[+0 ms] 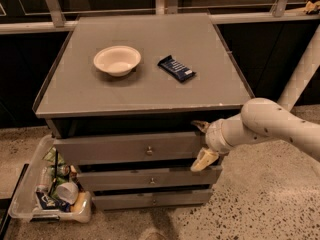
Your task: Open top drawer
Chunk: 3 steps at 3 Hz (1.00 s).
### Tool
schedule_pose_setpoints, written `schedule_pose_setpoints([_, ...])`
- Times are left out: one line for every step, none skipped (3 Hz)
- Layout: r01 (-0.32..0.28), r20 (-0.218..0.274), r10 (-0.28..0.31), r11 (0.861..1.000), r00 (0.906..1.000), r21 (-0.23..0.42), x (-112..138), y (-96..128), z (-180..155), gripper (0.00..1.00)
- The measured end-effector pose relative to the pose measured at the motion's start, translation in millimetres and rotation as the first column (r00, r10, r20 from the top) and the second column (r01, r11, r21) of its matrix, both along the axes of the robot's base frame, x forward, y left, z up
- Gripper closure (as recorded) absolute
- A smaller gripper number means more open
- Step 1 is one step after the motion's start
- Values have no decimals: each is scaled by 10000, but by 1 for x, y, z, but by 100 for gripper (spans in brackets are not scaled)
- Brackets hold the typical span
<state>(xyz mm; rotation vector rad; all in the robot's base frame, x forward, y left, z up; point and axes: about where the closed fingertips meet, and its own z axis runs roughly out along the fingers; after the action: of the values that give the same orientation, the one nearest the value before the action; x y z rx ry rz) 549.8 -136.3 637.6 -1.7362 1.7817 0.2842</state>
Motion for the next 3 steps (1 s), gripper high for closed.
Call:
schedule_pose_setpoints([-1,-1,1,10000,10000,0,0,0,0,40])
schedule_pose_setpoints([-72,-170,73,9999,9998,82,-12,-2,2,64])
schedule_pose_setpoints([-73,-171,75,9999,9998,83,-12,-2,8,86])
